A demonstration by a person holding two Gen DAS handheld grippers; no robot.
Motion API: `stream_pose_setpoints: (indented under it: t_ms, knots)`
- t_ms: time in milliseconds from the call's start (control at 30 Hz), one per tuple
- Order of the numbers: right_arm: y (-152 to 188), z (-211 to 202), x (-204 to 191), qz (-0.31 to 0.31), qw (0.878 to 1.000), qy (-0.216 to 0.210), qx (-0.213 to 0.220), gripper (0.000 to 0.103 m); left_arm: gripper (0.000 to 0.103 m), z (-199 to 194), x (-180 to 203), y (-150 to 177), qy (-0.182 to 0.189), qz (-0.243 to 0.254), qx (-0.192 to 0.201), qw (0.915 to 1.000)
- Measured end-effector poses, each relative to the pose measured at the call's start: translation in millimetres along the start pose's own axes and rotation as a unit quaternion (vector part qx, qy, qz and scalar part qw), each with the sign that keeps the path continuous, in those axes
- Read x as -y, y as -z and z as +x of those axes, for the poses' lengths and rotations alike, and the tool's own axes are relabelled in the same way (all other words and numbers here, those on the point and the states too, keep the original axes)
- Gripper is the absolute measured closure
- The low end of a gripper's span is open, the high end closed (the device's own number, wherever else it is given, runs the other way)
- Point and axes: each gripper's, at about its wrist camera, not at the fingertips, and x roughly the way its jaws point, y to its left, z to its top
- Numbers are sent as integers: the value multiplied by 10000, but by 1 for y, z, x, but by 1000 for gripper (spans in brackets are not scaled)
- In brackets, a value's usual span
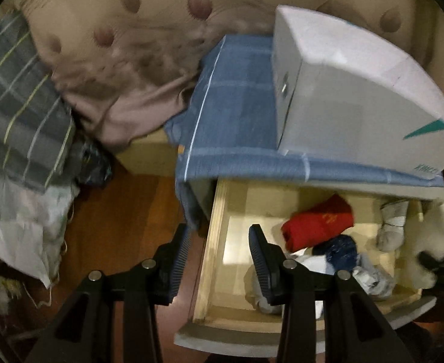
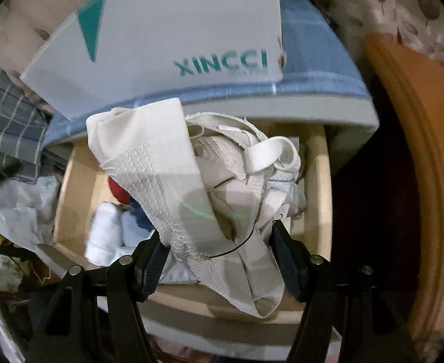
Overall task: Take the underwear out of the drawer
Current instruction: 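Lift the beige bra with the right gripper and lower it into the white box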
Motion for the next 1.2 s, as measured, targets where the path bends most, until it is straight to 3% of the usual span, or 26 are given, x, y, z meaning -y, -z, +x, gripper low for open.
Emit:
stream_pose_setpoints:
  t_ms: [133,367,700,867,1033,1200]
  knots:
    - [-8,-34,0,-54,9998,-64,196,41,62,21,5,20,-62,-119,-118,9998]
    - [-34,-99,-14,-264,9976,-53,645,41,62,45,25,45,-277,194,-134,9993]
    - [-131,-148,-63,-391,9885,-43,1458,41,62,48,36,55,-276,354,-99,9989]
    - [-174,-128,-70,-196,9896,38,1421,41,62,50,32,54,-224,243,-141,9994]
    - [-201,-76,-65,182,9959,177,872,41,62,52,28,54,-190,102,-156,9996]
    - [-213,-39,-68,172,9979,468,406,41,62,51,25,53,-103,-12,-148,9998]
